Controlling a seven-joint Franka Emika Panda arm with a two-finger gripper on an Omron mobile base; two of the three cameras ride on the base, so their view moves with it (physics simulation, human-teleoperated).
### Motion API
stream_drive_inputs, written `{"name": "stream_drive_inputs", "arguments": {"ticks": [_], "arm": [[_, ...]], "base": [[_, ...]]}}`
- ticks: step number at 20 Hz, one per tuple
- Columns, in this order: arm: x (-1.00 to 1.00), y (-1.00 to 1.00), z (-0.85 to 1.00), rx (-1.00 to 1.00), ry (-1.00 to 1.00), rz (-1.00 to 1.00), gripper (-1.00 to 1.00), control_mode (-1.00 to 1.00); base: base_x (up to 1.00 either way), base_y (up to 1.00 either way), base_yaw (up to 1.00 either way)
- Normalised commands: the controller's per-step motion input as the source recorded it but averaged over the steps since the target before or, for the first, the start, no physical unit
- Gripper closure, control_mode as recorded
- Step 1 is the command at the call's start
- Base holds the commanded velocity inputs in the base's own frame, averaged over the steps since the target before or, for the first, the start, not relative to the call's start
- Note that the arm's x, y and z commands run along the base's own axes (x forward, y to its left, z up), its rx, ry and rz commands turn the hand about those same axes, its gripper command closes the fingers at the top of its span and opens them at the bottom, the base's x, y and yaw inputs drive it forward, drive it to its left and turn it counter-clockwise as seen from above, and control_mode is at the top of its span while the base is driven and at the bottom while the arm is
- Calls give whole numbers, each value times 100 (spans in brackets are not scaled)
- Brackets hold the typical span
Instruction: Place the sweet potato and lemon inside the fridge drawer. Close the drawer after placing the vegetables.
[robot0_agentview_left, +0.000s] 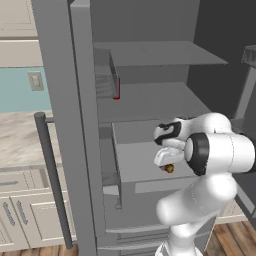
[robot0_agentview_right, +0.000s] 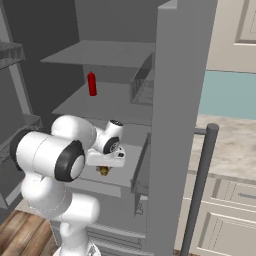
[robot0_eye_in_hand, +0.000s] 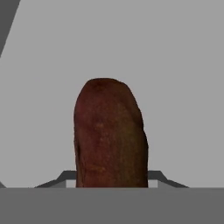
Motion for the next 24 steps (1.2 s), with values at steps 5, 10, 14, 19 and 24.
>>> {"name": "stream_drive_inputs", "arguments": {"ticks": [5,10,14,19,24], "arm": [[4,20,-44,0,5,-4,100,-100],[3,20,-36,0,5,-3,-100,-100],[0,1,-10,0,2,-4,-100,-100],[0,0,8,0,0,-6,-100,-100],[0,8,55,0,0,-8,-100,-100]], "base": [[0,0,0],[0,0,0],[0,0,0],[0,0,0],[0,0,0]]}}
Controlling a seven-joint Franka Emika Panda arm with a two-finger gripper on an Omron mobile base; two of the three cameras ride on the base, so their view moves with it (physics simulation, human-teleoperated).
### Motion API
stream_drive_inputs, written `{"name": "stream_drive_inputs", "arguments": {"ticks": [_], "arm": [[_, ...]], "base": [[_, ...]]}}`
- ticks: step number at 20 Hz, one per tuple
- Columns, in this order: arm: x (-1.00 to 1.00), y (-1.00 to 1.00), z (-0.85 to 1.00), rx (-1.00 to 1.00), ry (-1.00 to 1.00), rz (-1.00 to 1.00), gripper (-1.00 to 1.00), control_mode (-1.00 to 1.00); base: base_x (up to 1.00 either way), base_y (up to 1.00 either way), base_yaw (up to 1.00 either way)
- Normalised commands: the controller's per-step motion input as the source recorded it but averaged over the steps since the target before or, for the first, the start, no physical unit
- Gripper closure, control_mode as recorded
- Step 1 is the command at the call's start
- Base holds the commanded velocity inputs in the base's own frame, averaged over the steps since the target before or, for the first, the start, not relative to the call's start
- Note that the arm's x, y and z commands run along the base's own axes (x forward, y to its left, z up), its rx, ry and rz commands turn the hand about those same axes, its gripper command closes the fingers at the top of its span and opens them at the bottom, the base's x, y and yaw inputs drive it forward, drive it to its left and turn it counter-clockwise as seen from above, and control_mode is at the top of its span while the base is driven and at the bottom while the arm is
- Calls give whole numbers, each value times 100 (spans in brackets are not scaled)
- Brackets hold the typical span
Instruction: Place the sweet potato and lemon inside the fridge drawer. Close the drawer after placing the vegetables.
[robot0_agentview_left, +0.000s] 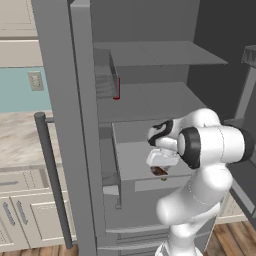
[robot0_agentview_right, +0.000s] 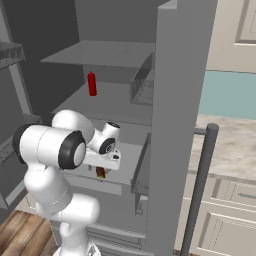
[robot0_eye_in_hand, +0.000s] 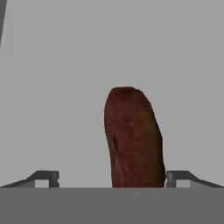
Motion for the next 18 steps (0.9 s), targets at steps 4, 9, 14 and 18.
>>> {"name": "stream_drive_inputs", "arguments": {"ticks": [4,9,14,18], "arm": [[0,8,79,-2,-1,-10,-100,-100],[-35,0,73,-1,-10,-10,-100,-100],[-100,0,48,0,-23,-9,-100,-100],[-98,0,50,0,-21,-10,-100,-100]], "base": [[0,0,0],[0,0,0],[0,0,0],[0,0,0]]}}
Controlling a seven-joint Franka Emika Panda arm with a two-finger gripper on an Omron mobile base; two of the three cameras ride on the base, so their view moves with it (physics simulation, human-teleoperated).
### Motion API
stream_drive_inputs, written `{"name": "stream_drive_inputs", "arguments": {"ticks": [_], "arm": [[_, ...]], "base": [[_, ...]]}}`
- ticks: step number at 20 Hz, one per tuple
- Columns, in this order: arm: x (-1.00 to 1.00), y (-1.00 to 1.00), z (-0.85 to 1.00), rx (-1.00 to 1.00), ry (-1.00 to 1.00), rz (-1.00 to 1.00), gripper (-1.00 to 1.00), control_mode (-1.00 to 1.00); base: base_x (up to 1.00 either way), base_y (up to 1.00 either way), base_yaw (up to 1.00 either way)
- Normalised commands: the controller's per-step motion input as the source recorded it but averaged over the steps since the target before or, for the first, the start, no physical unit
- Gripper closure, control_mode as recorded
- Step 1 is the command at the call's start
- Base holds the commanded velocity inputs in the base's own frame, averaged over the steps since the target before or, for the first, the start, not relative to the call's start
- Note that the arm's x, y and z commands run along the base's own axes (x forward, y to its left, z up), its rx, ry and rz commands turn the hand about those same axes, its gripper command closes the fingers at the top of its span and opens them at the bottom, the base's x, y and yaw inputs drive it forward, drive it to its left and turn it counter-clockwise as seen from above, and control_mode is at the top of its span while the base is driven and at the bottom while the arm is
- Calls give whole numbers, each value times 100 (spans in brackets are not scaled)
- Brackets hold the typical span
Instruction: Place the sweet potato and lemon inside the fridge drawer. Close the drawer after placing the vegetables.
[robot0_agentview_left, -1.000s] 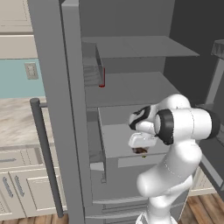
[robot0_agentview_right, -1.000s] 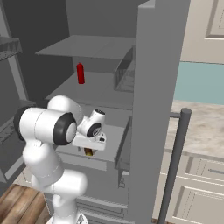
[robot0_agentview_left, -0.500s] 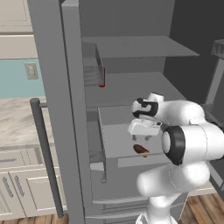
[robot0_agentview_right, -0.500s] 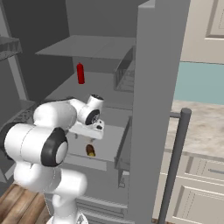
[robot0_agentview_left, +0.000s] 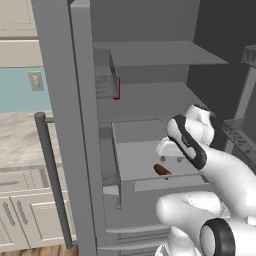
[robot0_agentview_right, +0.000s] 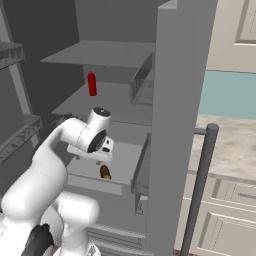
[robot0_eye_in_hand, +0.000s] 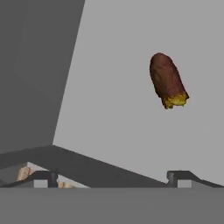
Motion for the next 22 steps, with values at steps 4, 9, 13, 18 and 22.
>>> {"name": "stream_drive_inputs", "arguments": {"ticks": [4,9,13,18,22], "arm": [[-55,8,36,-3,-9,-9,-100,-100],[-7,0,8,0,-1,-2,-100,-100],[0,3,-1,0,0,0,-100,-100],[-3,9,-5,-4,2,0,-100,-100],[-12,0,0,-1,0,0,-100,100]], "base": [[0,0,0],[0,0,0],[0,0,0],[0,0,0],[-67,0,0]]}}
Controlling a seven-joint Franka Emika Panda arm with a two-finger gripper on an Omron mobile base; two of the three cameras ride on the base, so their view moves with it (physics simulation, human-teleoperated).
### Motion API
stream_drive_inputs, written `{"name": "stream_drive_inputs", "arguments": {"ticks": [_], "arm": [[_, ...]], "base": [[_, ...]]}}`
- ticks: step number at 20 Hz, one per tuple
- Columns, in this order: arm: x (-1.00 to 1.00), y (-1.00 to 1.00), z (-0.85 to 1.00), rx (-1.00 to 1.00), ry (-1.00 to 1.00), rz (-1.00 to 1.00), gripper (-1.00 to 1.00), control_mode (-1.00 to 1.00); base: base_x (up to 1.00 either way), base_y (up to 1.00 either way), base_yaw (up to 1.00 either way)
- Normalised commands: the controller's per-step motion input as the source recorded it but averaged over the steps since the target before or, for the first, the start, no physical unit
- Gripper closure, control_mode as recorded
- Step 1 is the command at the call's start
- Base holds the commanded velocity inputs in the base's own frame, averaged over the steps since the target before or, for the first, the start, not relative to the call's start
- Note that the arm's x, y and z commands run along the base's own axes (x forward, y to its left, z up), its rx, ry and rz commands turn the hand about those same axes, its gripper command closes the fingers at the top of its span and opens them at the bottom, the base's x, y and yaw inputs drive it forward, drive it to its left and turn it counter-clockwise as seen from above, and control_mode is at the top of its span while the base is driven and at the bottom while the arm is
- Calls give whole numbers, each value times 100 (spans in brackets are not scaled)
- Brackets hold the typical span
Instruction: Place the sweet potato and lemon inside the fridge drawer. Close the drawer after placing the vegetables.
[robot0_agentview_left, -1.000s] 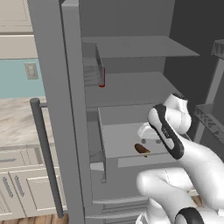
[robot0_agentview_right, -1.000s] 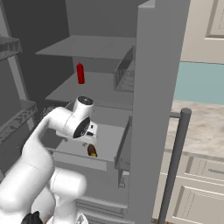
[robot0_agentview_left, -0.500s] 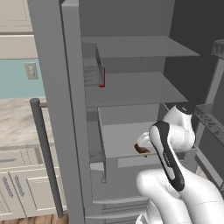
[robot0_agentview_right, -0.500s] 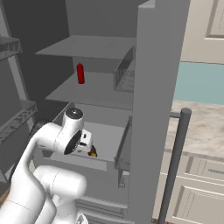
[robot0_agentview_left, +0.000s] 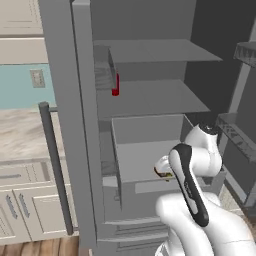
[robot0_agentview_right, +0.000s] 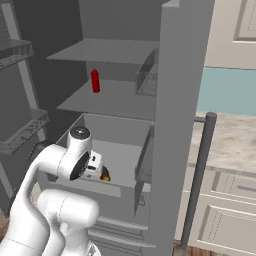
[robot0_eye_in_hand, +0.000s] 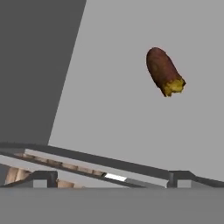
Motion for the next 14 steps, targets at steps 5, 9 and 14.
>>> {"name": "stream_drive_inputs", "arguments": {"ticks": [5,9,14], "arm": [[0,0,0,0,0,0,-100,100],[0,0,0,0,0,0,-100,100],[0,0,0,0,0,0,-100,100]], "base": [[-100,0,0],[-100,23,0],[-94,74,0]]}}
